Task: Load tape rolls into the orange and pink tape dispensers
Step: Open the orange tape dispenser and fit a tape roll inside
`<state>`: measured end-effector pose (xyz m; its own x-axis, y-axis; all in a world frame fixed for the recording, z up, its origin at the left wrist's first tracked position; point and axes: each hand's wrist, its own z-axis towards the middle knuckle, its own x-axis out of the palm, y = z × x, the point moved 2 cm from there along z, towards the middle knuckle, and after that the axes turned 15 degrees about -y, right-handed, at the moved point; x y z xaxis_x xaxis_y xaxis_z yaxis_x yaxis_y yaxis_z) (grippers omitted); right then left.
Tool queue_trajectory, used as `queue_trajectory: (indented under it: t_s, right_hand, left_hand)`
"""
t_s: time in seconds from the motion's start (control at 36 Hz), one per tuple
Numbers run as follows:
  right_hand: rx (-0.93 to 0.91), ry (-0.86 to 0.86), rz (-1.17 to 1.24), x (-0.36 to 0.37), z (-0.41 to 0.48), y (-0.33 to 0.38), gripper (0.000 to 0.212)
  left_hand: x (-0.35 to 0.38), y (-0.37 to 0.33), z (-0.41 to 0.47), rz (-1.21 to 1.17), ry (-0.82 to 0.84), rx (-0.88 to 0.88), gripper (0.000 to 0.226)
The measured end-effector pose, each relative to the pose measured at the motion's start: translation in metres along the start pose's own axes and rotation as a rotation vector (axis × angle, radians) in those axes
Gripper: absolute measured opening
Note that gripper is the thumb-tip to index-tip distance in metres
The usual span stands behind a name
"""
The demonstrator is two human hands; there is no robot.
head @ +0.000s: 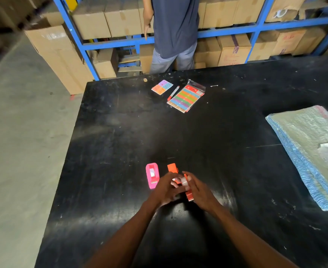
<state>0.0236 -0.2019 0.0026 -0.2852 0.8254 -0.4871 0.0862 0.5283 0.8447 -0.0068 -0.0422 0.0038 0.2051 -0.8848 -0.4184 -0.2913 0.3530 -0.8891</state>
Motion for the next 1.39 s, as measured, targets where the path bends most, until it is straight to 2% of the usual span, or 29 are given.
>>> queue_trajectory:
  t_s: [0.11,0.19,0.28,0.53,0.67,0.78,0.92,1.06,1.14,1.28,1.39]
  right_hand:
    - [0.087,-0.033,0.137,0.001,0.006,-0.005,0.035]
    - [0.137,-0.079,0.25,-0.001,0.014,-0.007,0.034]
    - [0.156,-0.099,0.282,-0.003,0.022,-0.009,0.033]
    - [0.112,-0.084,0.276,-0.012,0.037,0.002,0.038]
    - [0.083,-0.071,0.262,-0.017,0.039,0.001,0.037]
    - [0.135,-0.063,0.277,-0.02,0.044,-0.008,0.036]
    - [0.12,-0.081,0.22,-0.022,0.049,-0.016,0.035]
    - [0.149,-0.107,0.21,-0.017,0.057,-0.023,0.038]
    - [0.164,-0.163,0.2,-0.015,0.062,-0.024,0.037]
    - [0.168,-0.201,0.17,-0.015,0.067,-0.027,0.033]
    - [0.148,-0.173,0.17,-0.018,0.061,-0.009,0.033]
  left_hand:
    - [-0.002,-0.005,0.006,-0.067,-0.017,0.012,0.029]
    - [-0.006,-0.004,0.014,-0.114,-0.138,-0.063,0.011]
    - [-0.008,0.005,0.027,-0.019,-0.244,-0.085,0.005]
    - [0.015,0.016,0.064,0.259,-0.302,-0.201,0.027]
    - [0.031,0.016,0.071,0.437,-0.28,-0.228,0.039]
    - [0.043,0.022,0.075,0.472,-0.294,-0.231,0.051]
    - [0.045,0.022,0.079,0.461,-0.317,-0.25,0.053]
    - [0.041,0.028,0.083,0.304,-0.293,-0.282,0.057]
    - [0.04,0.03,0.085,0.056,-0.236,-0.363,0.048]
    - [0.029,0.008,0.079,-0.305,-0.05,-0.425,0.038]
    - [0.015,-0.008,0.067,-0.442,0.063,-0.447,0.052]
